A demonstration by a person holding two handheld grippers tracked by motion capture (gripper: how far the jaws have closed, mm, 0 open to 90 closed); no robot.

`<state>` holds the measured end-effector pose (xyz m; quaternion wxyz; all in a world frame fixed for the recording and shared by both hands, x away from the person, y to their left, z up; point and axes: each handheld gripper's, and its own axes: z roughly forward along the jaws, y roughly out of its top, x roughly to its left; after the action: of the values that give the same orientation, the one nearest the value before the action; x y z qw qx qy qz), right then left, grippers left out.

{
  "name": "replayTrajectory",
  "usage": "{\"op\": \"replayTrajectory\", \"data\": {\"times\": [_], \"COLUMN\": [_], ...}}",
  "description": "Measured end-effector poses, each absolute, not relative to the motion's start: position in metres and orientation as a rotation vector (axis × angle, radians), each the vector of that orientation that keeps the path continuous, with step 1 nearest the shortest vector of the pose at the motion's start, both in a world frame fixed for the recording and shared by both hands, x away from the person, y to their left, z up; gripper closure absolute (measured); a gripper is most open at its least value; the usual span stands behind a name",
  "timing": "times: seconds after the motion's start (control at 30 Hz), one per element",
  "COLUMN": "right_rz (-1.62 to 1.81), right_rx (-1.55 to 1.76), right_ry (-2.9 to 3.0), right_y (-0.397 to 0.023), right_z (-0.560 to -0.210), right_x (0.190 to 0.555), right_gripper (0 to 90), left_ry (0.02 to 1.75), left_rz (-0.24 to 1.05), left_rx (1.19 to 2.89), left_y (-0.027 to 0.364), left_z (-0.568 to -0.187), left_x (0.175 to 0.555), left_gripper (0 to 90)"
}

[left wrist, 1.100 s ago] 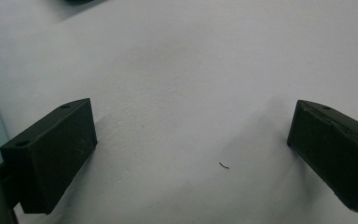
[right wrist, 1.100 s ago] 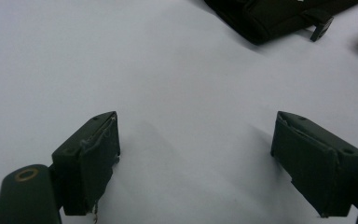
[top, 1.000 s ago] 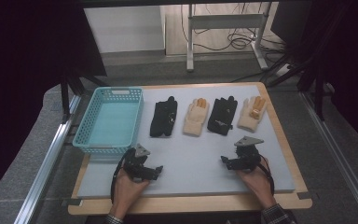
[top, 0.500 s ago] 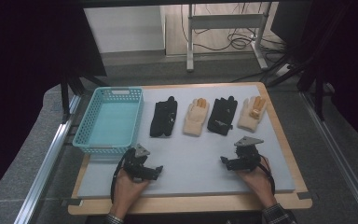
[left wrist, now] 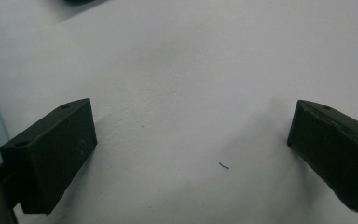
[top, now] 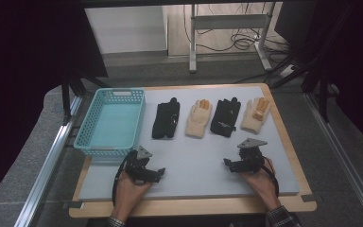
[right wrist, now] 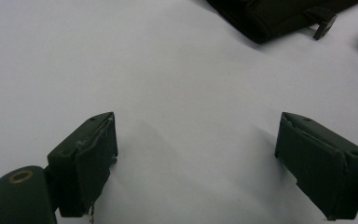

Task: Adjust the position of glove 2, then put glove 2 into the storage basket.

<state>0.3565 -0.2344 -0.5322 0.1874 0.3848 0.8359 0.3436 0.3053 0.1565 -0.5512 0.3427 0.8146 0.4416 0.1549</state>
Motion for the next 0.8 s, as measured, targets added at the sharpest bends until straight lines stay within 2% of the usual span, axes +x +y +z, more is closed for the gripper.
{"op": "replayTrajectory", "data": {"times": [0.53,0.8], "right_rz": [1.008,1.057], "right_rx": [1.081,1.085], "right_ry": [2.342,2.341], "right_y": [-0.231,-0.217], "right_z": [-0.520,-0.513], "right_x": [0.363,0.379], "right_gripper": [14.8,16.2], "left_ry": [1.148,1.148], "left_rz": [0.403,0.404], "left_rx": [2.117,2.117], "left_y": [0.156,0.157], "left_z": [-0.551,-0.551], "left_x": [0.305,0.305], "left_gripper": [1.3,1.3]}}
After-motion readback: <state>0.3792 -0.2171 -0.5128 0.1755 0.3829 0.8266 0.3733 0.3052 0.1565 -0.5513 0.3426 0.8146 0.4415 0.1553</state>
